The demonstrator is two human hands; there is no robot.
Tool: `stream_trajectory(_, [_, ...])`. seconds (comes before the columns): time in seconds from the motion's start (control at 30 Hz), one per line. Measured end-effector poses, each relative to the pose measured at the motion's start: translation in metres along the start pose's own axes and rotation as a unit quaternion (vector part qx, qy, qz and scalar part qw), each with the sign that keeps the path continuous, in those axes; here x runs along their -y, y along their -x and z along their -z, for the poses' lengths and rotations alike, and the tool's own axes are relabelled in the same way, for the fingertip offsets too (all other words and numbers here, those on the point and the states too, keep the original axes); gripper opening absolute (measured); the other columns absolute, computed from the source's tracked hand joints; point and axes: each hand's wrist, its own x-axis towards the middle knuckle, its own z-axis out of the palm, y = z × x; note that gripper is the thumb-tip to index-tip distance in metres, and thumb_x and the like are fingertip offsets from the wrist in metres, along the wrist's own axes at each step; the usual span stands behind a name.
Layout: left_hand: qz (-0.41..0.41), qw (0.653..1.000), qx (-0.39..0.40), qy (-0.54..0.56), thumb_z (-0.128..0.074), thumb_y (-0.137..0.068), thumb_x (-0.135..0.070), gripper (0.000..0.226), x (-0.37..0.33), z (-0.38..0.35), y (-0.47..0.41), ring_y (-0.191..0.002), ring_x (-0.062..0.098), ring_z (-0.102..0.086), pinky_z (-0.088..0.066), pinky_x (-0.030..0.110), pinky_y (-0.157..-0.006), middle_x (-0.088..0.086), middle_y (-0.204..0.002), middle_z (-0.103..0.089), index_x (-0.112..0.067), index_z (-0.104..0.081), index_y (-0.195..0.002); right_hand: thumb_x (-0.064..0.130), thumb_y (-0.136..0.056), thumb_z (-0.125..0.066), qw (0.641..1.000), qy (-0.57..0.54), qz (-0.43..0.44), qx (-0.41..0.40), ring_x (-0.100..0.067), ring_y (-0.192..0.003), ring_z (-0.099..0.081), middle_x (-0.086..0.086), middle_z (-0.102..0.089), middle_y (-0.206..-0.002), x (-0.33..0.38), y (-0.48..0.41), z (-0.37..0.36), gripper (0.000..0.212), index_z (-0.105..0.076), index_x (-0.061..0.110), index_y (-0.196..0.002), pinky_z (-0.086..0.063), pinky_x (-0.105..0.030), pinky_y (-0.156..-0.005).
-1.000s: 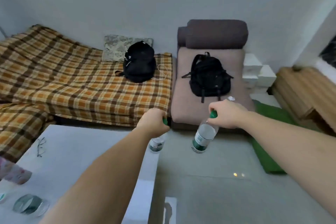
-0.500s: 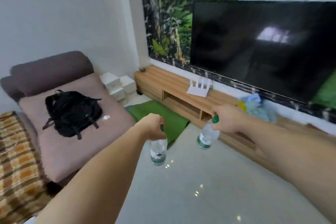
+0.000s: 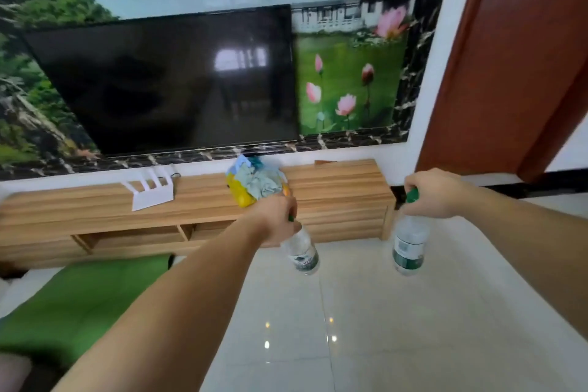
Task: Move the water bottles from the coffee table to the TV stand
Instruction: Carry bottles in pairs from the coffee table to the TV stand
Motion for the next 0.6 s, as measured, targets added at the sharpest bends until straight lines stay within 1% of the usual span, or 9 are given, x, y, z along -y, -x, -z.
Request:
stream_trajectory(0.1, [-0.081, 0.997, -0.002, -0.004, -0.057, -0.081, -0.028, 0.017, -0.040, -0.005, -0.028, -0.083, 0.026, -0.054, -0.044, 0.032, -0.072, 0.003, -0.095, -0.050, -0.020, -0.055, -0.096, 0.047, -0.070, -0.063, 0.999, -0.027, -0.040, -0.001, -0.015, -0.070, -0.055, 0.001, -0.059, -0.078, -0.043, 0.021, 0.009, 0.022, -0.058, 0.026, -0.076, -0.044, -0.031, -0.055])
stream_trajectory(0.17, [-0.114, 0.993, 0.009, -0.023, -0.054, -0.082, -0.030, 0.014, -0.066, -0.003, -0.046, -0.083, 0.026, -0.054, -0.046, 0.035, -0.074, 0.002, -0.095, -0.048, -0.023, -0.054, -0.094, 0.045, -0.069, -0.062, 0.998, -0.031, -0.050, 0.000, -0.017, -0.070, -0.057, 0.000, -0.059, -0.076, -0.065, 0.030, 0.015, 0.019, -0.057, 0.026, -0.071, -0.043, -0.032, -0.055])
stream_trajectory(0.23, [-0.147, 0.988, 0.018, -0.043, -0.056, -0.082, -0.030, 0.007, -0.091, 0.005, -0.063, -0.080, 0.024, -0.053, -0.046, 0.034, -0.070, 0.001, -0.091, -0.048, -0.025, -0.052, -0.085, 0.045, -0.069, -0.062, 0.998, -0.026, -0.059, -0.008, -0.018, -0.070, -0.058, 0.001, -0.061, -0.077, -0.081, 0.033, 0.027, 0.020, -0.059, 0.026, -0.073, -0.047, -0.035, -0.057])
stream_trajectory(0.3, [-0.169, 0.983, 0.028, -0.066, -0.058, -0.080, -0.028, 0.008, -0.111, 0.014, -0.076, -0.077, 0.022, -0.052, -0.045, 0.032, -0.065, 0.000, -0.087, -0.052, -0.023, -0.053, -0.080, 0.047, -0.069, -0.063, 0.997, -0.017, -0.068, -0.022, -0.016, -0.069, -0.058, 0.002, -0.062, -0.078, -0.092, 0.032, 0.041, 0.022, -0.061, 0.026, -0.077, -0.046, -0.033, -0.055])
stream_trajectory(0.4, [-0.172, 0.980, 0.042, -0.095, -0.057, -0.079, -0.027, 0.006, -0.128, 0.021, -0.093, -0.076, 0.022, -0.054, -0.050, 0.035, -0.065, 0.000, -0.085, -0.057, -0.022, -0.057, -0.079, 0.045, -0.073, -0.064, 0.998, -0.006, -0.058, -0.032, -0.013, -0.063, -0.054, 0.003, -0.059, -0.074, -0.100, 0.023, 0.053, 0.020, -0.058, 0.027, -0.074, -0.038, -0.028, -0.048])
stream_trajectory(0.47, [-0.167, 0.979, 0.044, -0.104, -0.058, -0.079, -0.027, 0.004, -0.131, 0.021, -0.103, -0.076, 0.021, -0.053, -0.049, 0.034, -0.064, -0.001, -0.085, -0.057, -0.023, -0.057, -0.081, 0.044, -0.073, -0.064, 0.998, -0.009, -0.051, -0.030, -0.012, -0.062, -0.053, 0.003, -0.058, -0.073, -0.104, 0.012, 0.055, 0.019, -0.054, 0.028, -0.072, -0.038, -0.028, -0.047])
stream_trajectory(0.6, [-0.160, 0.979, 0.053, -0.110, -0.060, -0.078, -0.029, 0.005, -0.125, 0.018, -0.132, -0.078, 0.020, -0.054, -0.050, 0.034, -0.066, -0.002, -0.086, -0.056, -0.027, -0.056, -0.081, 0.049, -0.070, -0.065, 0.999, -0.016, -0.043, -0.024, -0.014, -0.064, -0.054, 0.003, -0.059, -0.075, -0.111, -0.022, 0.052, 0.023, -0.054, 0.029, -0.072, -0.039, -0.028, -0.049])
